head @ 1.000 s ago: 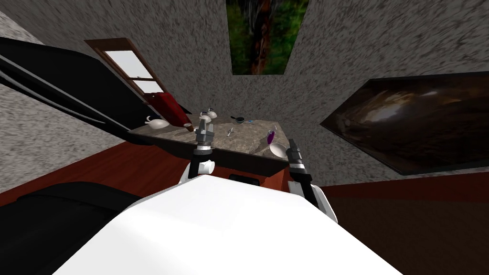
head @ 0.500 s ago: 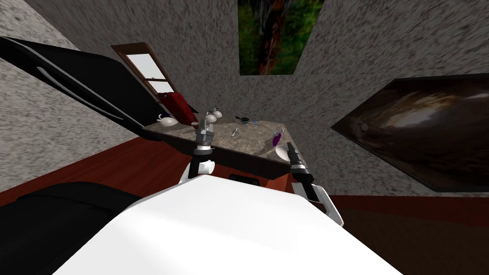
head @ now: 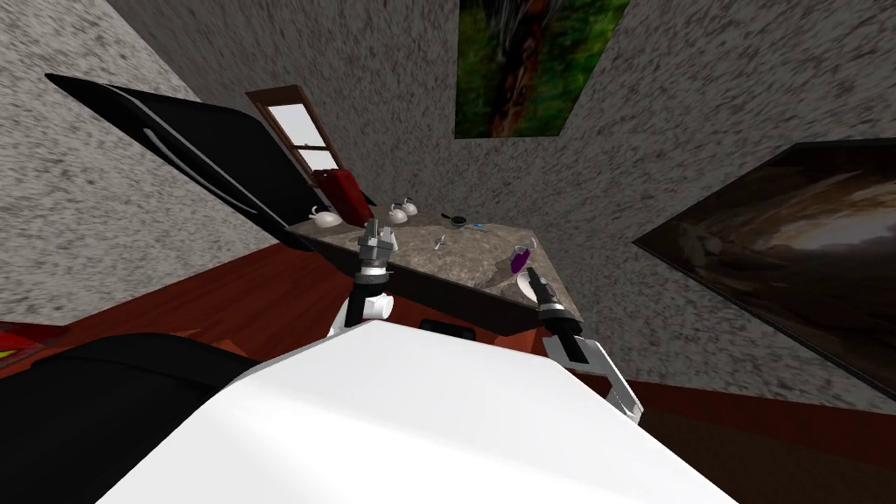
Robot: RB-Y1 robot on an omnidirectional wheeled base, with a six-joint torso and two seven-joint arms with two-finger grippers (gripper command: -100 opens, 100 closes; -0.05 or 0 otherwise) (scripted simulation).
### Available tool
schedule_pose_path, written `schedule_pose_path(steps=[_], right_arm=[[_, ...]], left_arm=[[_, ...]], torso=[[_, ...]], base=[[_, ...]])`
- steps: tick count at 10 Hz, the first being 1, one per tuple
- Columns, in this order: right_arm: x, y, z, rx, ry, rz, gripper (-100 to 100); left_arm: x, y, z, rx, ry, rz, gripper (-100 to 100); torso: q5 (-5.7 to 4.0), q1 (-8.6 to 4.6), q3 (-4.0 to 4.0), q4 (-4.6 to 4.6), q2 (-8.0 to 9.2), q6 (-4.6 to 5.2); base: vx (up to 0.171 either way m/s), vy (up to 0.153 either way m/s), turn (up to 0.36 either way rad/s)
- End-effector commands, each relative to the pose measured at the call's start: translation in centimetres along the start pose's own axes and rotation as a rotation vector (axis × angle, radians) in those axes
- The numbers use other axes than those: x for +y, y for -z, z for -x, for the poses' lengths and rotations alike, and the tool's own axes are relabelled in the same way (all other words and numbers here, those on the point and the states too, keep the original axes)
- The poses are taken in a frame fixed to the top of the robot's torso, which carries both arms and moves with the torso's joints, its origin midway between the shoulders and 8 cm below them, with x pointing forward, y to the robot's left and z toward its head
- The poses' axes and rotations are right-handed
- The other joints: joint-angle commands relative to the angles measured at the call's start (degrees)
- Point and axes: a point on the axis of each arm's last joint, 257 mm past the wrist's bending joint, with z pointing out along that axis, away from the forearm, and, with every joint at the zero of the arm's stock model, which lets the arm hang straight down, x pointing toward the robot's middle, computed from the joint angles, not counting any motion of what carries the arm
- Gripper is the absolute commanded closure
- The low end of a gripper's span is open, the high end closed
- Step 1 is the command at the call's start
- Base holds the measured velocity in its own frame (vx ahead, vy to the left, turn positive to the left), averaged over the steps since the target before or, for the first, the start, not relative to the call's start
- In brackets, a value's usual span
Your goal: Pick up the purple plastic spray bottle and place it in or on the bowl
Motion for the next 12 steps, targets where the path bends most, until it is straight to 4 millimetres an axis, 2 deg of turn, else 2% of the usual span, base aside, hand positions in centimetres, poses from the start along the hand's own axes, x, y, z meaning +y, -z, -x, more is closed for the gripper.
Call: schedule_pose_path(steps=[1,5,6,9,12], right_arm=[[-2.5,-0.1,0.5,0.017,0.076,-0.056,-100],[-9.1,0.3,2.7,0.051,0.27,-0.204,-100],[-9.1,0.3,2.7,0.051,0.27,-0.204,-100],[-13.3,0.8,5.3,0.068,0.407,-0.306,-100],[-16.6,1.5,8.2,0.077,0.529,-0.393,-100]], left_arm=[[0.0,0.0,0.0,0.0,0.0,0.0,0],[0.0,0.0,0.0,0.0,0.0,0.0,0],[0.0,0.0,0.0,0.0,0.0,0.0,0],[0.0,0.0,0.0,0.0,0.0,0.0,0],[0.0,0.0,0.0,0.0,0.0,0.0,0]], torso=[[0.0,0.0,0.0,0.0,0.0,0.0],[0.03,0.13,-0.02,-0.01,-0.04,0.01],[0.04,0.12,-0.02,-0.01,-0.04,0.01],[0.01,0.03,0.0,0.0,-0.01,-0.01],[0.02,0.07,0.0,0.0,0.0,0.02]], base=[[0.015,0.052,0.183],[0.022,0.067,0.188],[0.013,0.035,0.033],[0.014,0.045,0.153],[0.019,0.054,0.143]])
